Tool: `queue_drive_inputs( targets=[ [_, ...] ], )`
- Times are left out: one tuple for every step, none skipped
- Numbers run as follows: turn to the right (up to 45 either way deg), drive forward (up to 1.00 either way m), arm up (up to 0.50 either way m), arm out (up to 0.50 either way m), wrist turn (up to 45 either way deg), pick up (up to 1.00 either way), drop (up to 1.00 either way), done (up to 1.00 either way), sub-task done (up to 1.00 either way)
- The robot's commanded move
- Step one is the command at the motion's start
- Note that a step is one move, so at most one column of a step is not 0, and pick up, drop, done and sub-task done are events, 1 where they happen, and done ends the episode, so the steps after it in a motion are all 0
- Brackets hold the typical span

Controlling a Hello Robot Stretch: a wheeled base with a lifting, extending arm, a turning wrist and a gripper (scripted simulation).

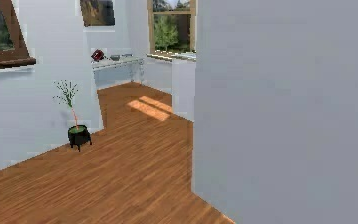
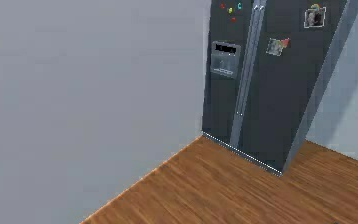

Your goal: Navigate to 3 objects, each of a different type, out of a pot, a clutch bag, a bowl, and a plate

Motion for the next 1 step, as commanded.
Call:
queue_drive_inputs(
  targets=[
    [-15.0, 0.0, 0.0, 0.0, 0.0, 0.0, 0.0, 0.0, 0.0]
  ],
)
